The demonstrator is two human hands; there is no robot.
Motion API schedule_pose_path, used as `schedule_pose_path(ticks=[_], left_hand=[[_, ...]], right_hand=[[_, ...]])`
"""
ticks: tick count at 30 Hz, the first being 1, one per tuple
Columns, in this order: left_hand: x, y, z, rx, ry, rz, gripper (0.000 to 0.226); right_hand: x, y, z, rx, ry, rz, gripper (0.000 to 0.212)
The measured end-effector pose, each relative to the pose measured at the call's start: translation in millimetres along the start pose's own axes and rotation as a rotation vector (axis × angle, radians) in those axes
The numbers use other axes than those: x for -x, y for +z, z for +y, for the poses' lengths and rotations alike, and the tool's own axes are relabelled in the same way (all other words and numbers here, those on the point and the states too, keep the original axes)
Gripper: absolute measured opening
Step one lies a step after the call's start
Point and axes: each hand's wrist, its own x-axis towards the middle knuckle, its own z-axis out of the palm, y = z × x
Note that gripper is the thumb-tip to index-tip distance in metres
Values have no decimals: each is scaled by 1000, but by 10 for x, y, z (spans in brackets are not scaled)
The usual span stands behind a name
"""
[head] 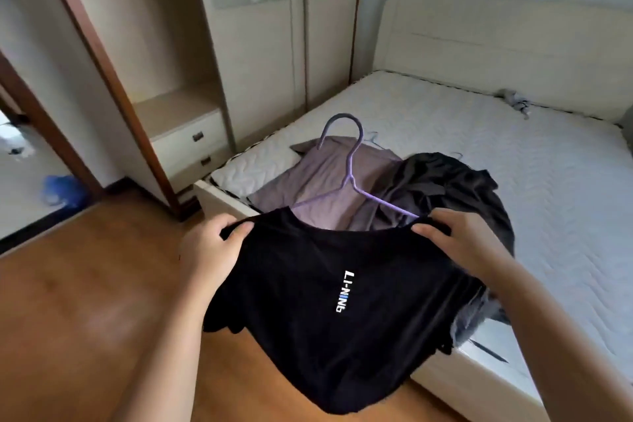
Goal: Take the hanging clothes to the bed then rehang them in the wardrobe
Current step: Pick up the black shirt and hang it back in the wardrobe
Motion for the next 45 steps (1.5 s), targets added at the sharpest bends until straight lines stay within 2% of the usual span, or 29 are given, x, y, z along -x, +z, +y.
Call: schedule_pose_path(ticks=[4,9,12,15,19,25,30,35,38,40,45], left_hand=[[-407,-512,-601,-36,-46,181,21],[-961,-798,-1005,-126,-85,296,24],[-1406,-835,-1155,-169,-107,358,24],[-1816,-885,-1274,-236,-140,421,23],[-2264,-1007,-1574,-279,-225,462,22],[-3038,-1211,-2212,-215,-362,501,22],[-4036,-1482,-2785,-163,-328,468,18],[-5315,-1724,-3192,-126,-211,380,20],[-6122,-1736,-3309,-227,-75,336,24],[-6620,-1697,-3306,-269,0,303,26],[-7732,-1518,-3188,-247,167,234,35]], right_hand=[[-595,480,-713,-54,-139,-109,26],[-1448,952,-1131,-92,-296,-316,12],[-2049,1219,-1322,-131,-373,-347,25],[-2632,1422,-1571,-168,-426,-338,13],[-3350,1717,-2003,-182,-522,-379,19],[-4281,2263,-2740,-178,-582,-453,19],[-4958,2682,-3359,-286,-550,-522,24],[-5648,2887,-3895,-346,-431,-376,23],[-6038,2911,-4174,-344,-400,-238,44],[-6292,2902,-4279,-313,-390,-151,51],[-7087,2876,-4343,-319,-284,19,47]])
